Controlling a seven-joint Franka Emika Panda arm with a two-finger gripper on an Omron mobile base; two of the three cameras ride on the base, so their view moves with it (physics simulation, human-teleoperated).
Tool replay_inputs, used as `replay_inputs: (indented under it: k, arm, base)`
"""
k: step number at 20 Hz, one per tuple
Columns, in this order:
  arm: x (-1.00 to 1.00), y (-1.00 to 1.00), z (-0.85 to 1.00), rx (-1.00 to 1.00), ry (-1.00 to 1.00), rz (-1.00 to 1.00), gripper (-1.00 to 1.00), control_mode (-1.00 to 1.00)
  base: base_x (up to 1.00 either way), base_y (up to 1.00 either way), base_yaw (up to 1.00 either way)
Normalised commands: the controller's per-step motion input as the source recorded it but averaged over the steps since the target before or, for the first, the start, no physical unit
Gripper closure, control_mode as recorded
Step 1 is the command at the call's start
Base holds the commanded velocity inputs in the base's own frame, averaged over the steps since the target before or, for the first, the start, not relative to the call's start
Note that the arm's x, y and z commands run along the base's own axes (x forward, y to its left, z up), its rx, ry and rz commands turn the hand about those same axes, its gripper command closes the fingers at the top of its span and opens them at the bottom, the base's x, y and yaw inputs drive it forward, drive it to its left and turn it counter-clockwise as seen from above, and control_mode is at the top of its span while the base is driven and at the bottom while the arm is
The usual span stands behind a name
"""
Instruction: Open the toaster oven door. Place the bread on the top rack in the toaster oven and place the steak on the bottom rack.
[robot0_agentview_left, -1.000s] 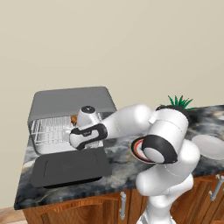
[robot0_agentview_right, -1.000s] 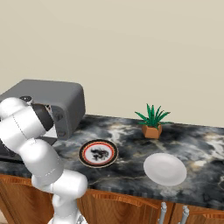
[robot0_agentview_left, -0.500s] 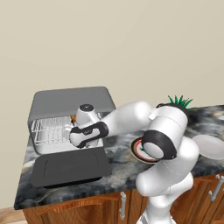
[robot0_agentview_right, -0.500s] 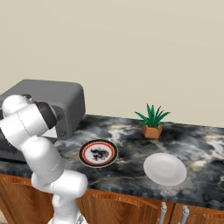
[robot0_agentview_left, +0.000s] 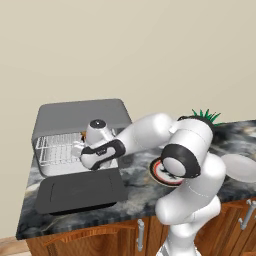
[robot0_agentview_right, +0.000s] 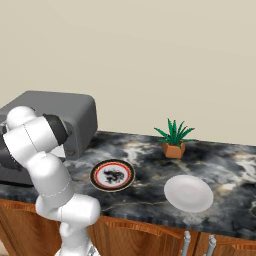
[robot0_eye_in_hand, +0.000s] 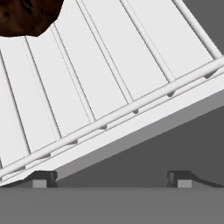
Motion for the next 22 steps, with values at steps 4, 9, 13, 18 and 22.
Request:
replay_inputs:
  k: [4, 9, 13, 18, 22]
  arm:
    - [0.09, 0.0, 0.0, 0.0, 0.0, -0.11, -1.0, -1.0]
    - [-0.06, 0.02, 0.0, 0.04, 0.0, -0.07, -1.0, -1.0]
    - [-0.42, 0.0, 0.13, 0.09, 0.0, 0.0, -1.0, -1.0]
    - [-0.57, 0.0, 0.2, 0.06, -0.08, 0.0, -1.0, -1.0]
    - [-0.57, -0.04, 0.27, 0.07, -0.01, 0.0, -1.0, -1.0]
  base:
    - [0.0, 0.0, 0.0]
    - [0.0, 0.0, 0.0]
    - [0.0, 0.0, 0.0]
    - [0.0, 0.0, 0.0]
    - [0.0, 0.0, 0.0]
